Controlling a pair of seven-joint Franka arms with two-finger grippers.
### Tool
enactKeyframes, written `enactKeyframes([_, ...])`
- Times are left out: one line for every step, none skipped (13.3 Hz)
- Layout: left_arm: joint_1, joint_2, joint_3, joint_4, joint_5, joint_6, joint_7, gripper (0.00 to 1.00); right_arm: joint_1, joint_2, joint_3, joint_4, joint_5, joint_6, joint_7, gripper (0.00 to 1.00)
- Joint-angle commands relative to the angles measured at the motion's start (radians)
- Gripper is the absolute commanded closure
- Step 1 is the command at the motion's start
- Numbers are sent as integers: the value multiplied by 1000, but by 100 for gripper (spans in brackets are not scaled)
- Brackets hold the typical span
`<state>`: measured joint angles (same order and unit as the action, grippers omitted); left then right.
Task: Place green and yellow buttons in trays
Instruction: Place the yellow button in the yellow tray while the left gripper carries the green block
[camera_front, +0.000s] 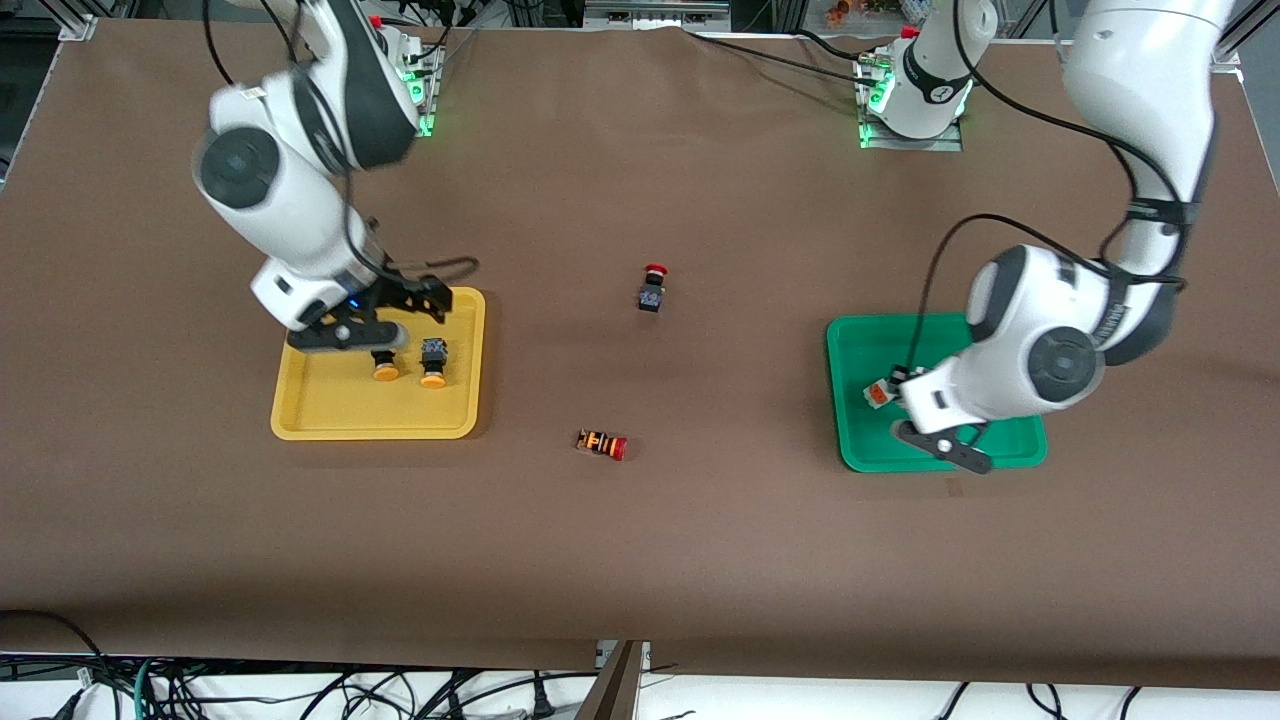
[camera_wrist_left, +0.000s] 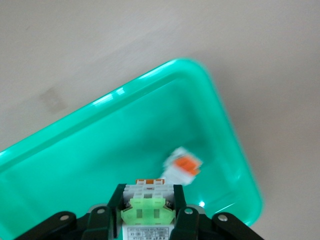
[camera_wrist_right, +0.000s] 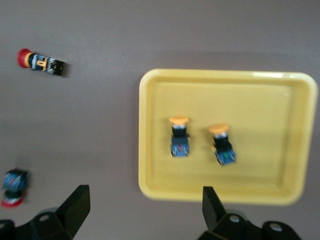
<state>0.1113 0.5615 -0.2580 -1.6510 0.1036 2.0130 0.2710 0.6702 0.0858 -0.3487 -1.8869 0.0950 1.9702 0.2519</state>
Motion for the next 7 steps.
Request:
enactKeyframes([80,73,-4,4,50,19,143,91,-4,-168,-38,-31,-14,-140,-54,1])
enactKeyframes([91,90,-3,-6,56,70,174,80,-4,-198,-48,-29,-36,-166,-55,1])
enactKeyframes([91,84,-3,-32,56,102,188,73,-10,-207,-41,-31,-61,-183,-56,1])
enactKeyframes([90,78,-4,-36,56,102,189,52,-56,-207,-18,-26,-72,-204,-57,1])
enactKeyframes([90,77,-9,-32,56,101,192,1,-152,-207,69,-17,-80,-209,-68,1])
enactKeyframes([88,63,-17,-27,56,92,192,0,-267,-202,174,-6,-81,-214,-91,1])
enactKeyframes([80,32,-26,-26,56,89,188,0,-376,-196,276,14,-81,-220,-97,1])
